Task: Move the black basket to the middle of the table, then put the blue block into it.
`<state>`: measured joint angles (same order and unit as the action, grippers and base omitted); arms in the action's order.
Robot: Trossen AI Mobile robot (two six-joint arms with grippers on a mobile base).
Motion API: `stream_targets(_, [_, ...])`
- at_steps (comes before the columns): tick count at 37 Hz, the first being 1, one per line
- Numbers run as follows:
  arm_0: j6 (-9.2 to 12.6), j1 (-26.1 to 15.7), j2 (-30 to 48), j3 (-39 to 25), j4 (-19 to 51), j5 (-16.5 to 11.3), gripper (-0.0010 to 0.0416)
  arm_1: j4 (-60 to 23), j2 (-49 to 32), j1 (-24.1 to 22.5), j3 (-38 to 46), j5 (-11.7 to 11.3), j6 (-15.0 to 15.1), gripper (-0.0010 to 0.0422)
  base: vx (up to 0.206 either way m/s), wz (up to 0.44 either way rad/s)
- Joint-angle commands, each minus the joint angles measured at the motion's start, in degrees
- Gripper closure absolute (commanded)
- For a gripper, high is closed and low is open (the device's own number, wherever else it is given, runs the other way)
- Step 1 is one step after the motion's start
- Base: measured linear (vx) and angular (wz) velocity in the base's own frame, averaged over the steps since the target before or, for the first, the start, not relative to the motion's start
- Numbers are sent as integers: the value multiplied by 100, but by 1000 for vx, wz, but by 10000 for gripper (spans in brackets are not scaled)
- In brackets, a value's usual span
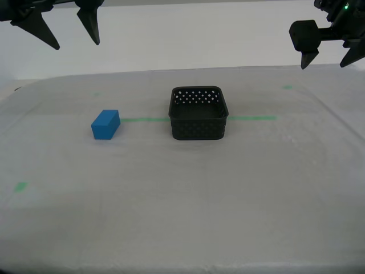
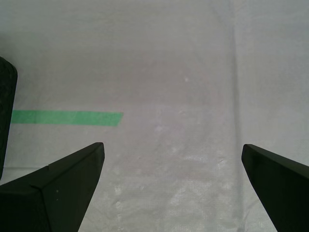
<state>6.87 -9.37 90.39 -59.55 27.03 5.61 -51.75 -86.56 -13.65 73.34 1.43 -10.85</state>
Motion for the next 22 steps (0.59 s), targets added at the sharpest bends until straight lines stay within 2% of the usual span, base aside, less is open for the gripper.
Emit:
stream_targets(1, [0,0,0,-2,-4,11,7,-55,-140,-4,70,42,-61,11,0,0])
stream_targets(12, [0,0,0,-2,-4,11,7,-76,-570,-44,63,59,-74,11,0,0])
stream_targets(22, [0,0,0,-2,-7,11,7,76,-1338,-70,70,68,-70,11,0,0])
